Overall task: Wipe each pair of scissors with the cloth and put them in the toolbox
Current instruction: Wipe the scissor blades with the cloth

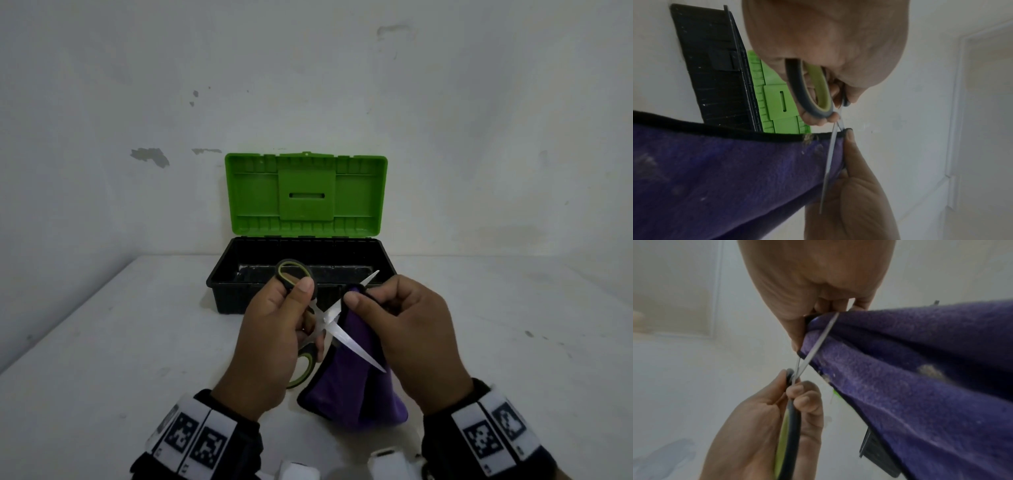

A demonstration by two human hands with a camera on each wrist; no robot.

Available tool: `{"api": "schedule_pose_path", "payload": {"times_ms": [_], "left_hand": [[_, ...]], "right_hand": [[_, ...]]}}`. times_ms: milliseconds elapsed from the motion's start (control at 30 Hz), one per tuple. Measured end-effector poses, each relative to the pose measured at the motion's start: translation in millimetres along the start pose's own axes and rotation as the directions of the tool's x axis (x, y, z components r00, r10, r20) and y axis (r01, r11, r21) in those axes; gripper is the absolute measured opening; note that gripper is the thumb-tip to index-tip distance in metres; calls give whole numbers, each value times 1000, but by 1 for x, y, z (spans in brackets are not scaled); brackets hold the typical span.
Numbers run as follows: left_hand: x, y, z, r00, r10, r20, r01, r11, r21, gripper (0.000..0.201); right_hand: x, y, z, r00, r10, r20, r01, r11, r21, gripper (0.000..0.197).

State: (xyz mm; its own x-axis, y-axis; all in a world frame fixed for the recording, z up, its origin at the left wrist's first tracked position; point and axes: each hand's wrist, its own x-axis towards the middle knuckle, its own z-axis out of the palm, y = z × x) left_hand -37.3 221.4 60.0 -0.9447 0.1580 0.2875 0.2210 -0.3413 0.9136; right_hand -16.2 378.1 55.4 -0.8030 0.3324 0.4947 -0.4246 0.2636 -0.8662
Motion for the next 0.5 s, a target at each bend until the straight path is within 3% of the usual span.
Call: {"api": "schedule_pose_path", "payload": {"times_ms": [133, 300, 500], "left_hand": [[2, -1, 3, 1000, -9, 5, 9, 1000, 14, 27], [2, 0, 3, 999, -26, -19, 26, 1000, -3, 25], [0, -2, 3, 1000, -21, -22, 22, 999, 29, 29]], "right_hand": [[8, 5, -6, 995, 26, -101, -20, 998, 65, 22], [-1, -1, 1, 1000, 14, -10, -14, 999, 42, 22], [9, 5, -9, 990, 77, -118, -65, 993, 102, 22]]}}
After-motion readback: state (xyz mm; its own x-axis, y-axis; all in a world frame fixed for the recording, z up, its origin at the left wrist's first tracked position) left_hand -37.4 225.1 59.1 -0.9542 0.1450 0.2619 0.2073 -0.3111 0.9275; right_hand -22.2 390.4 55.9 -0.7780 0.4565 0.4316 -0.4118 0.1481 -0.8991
